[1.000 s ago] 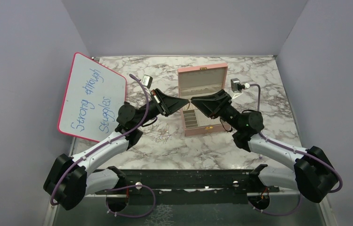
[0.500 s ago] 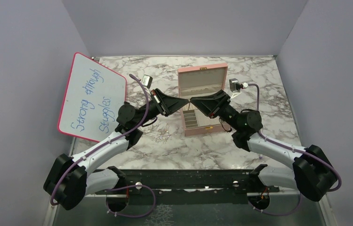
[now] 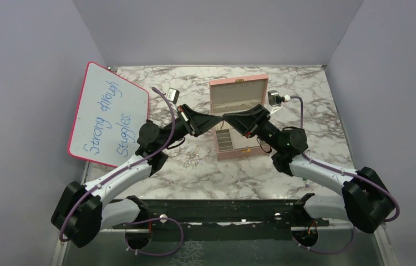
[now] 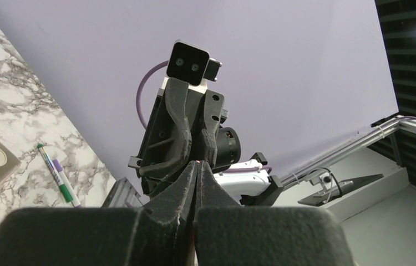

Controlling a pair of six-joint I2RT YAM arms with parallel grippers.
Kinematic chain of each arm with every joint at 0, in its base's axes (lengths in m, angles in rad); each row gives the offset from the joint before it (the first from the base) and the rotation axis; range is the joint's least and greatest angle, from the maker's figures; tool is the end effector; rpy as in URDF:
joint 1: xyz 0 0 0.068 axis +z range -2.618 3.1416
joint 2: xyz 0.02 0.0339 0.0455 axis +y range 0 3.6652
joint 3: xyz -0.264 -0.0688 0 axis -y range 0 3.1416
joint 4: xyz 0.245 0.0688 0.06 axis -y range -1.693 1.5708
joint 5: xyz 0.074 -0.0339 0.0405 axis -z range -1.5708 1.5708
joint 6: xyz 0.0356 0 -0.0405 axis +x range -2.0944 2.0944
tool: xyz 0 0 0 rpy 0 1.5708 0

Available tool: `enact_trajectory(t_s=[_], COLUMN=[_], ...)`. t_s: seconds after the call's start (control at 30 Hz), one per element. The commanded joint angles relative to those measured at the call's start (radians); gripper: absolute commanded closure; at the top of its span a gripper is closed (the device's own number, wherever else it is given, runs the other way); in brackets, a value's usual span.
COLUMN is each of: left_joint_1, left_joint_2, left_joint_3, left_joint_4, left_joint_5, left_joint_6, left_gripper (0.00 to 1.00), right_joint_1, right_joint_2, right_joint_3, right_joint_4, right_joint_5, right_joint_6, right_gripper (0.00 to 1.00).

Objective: Organize the mixed jewelry
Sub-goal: Adjust the jewelry.

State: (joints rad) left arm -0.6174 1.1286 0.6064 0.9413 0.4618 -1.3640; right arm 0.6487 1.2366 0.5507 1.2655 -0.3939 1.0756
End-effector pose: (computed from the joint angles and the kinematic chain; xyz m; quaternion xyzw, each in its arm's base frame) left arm 0.1914 -0.1554 0.3250 -0.0146 0.5636 -0.7512 0.3433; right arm 0.1913 0.1622 0.3127 -0.0694 0.4922 0.7155 0.4908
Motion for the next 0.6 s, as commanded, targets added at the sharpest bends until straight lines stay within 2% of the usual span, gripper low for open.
enact_trajectory(t_s=[0.0,0.2,0.53,0.57], left_joint_1=[-0.003,-0.004,-0.004,-0.004], left_joint_2=[-0.022,-0.02,-0.023,-0.024], left_joint_3=[0.002,0.001,-0.002,-0.002], left_joint_4=[0.026,0.026,0.026,0.027], left_joint_5=[-0.006,-0.009,-0.016,-0.017], left_joint_6=[0.017,0.02,0.032,0.032], left_gripper=[1.0,1.0,1.0,1.0], right_joint_1=[0.007,0.006,0.006,0.006], right_joint_2=[0.006,-0.008,-0.059,-0.062], right_joint_3=[0.022,0.01,-0.008,-0.006], right_joint_4=[0.041,0.041,-0.016,-0.024], right_joint_5=[-0.055,-0.059,0.017,0.016], right_joint_6=[0.013,0.012,0.012,0.012], right_gripper=[0.82,0.99,0.99,0.93])
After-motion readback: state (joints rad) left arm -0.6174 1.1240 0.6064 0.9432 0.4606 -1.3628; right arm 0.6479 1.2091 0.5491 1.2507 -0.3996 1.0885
